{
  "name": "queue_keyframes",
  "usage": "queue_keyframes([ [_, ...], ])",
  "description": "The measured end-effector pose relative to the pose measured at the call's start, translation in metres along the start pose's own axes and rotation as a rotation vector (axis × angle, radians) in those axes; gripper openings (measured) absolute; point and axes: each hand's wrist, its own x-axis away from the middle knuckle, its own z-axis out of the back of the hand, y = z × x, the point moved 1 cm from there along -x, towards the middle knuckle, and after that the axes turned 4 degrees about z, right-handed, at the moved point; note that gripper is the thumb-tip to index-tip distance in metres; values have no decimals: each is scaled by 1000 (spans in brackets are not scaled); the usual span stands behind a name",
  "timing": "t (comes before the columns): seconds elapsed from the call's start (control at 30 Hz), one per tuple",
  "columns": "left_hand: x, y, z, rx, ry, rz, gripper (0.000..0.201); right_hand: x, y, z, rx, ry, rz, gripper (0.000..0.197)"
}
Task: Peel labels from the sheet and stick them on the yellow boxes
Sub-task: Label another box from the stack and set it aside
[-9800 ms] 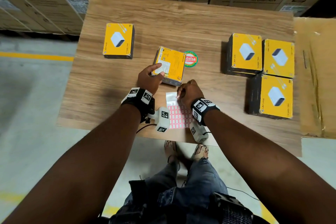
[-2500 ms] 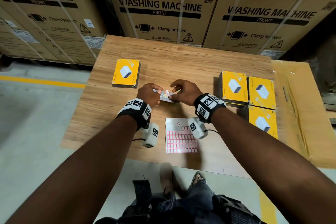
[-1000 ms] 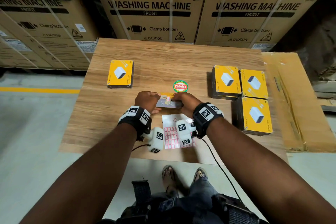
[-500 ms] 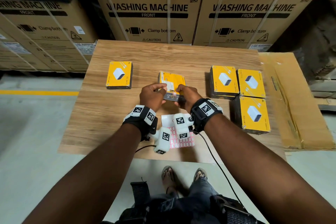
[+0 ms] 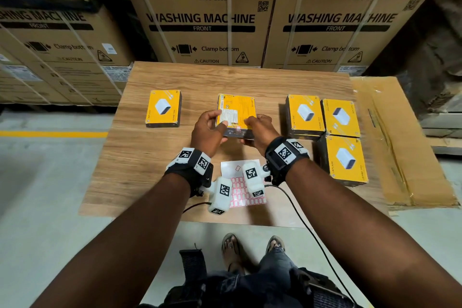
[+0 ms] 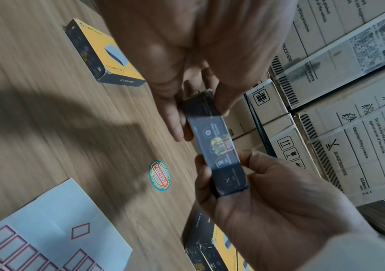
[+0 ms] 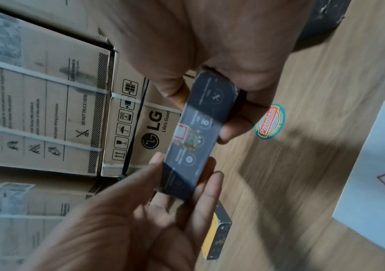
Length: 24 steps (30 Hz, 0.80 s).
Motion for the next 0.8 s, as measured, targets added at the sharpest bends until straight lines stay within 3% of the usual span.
queue_keyframes([
  [0.1, 1, 7, -2, 18, -51, 97, 52, 3, 0, 2, 18, -16, 42, 37],
  [0.2, 1, 12, -2, 0, -102, 180, 34, 5, -4, -1, 80, -60, 113, 38],
  [0.3, 2, 9, -3, -109, -143, 101, 46, 9, -10, -2, 162, -83, 205, 43],
  [0.4, 2, 8, -4, -163, -137, -3, 42, 10, -12, -1, 206, -106, 245, 44],
  [0.5, 1, 11, -6, -129, -145, 14, 39, 13, -12, 1, 212, -109, 259, 45],
  [0.67, -6, 11, -3, -64, -142, 122, 35, 18, -8, 6, 286, -136, 307, 74],
  [0.8, -6, 8, -1, -70, -140, 123, 36, 13, -9, 5, 230, -107, 284, 55],
])
